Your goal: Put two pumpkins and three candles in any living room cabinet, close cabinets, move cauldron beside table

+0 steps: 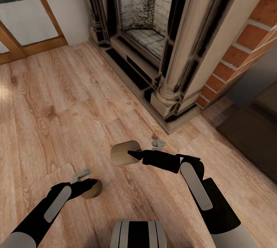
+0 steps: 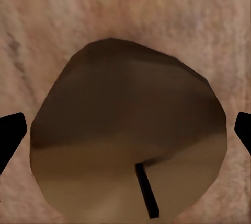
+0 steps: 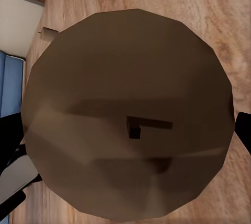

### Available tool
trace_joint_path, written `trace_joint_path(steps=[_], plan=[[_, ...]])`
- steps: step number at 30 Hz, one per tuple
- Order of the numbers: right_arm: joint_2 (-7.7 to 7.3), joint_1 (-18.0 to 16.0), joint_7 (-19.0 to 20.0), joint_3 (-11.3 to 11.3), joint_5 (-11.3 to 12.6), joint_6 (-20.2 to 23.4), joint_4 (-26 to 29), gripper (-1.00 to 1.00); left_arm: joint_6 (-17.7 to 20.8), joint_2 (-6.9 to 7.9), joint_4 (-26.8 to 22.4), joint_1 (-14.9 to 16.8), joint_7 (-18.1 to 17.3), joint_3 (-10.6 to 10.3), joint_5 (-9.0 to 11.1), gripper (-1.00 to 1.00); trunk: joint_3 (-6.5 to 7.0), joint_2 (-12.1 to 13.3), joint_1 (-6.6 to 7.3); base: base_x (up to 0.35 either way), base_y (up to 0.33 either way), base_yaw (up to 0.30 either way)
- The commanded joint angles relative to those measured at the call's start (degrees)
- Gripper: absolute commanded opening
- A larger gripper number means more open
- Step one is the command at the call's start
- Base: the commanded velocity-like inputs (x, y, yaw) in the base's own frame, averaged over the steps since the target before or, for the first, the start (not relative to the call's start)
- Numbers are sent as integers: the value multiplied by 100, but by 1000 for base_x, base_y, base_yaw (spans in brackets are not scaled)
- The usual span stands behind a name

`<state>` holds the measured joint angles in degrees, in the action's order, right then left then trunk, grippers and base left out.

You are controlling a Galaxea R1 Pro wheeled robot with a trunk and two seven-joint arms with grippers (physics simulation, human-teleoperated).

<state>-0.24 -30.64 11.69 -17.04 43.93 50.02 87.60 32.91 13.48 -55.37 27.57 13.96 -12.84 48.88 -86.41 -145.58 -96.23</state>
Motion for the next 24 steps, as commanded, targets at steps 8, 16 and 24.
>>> trace_joint_path(steps=[8,16,24], plan=[[-2,-3,20,-1,-26,8,2,-100,4,5,-9,2,47,-125,67,100,-4,-2,1,0,0,0],[-8,-3,18,-1,-28,7,3,-100,4,5,-9,2,46,-131,69,100,-4,-2,1,0,0,0],[-6,-3,15,-1,-33,7,3,-100,4,5,-9,2,46,-131,69,100,-48,-4,-4,0,0,0]])
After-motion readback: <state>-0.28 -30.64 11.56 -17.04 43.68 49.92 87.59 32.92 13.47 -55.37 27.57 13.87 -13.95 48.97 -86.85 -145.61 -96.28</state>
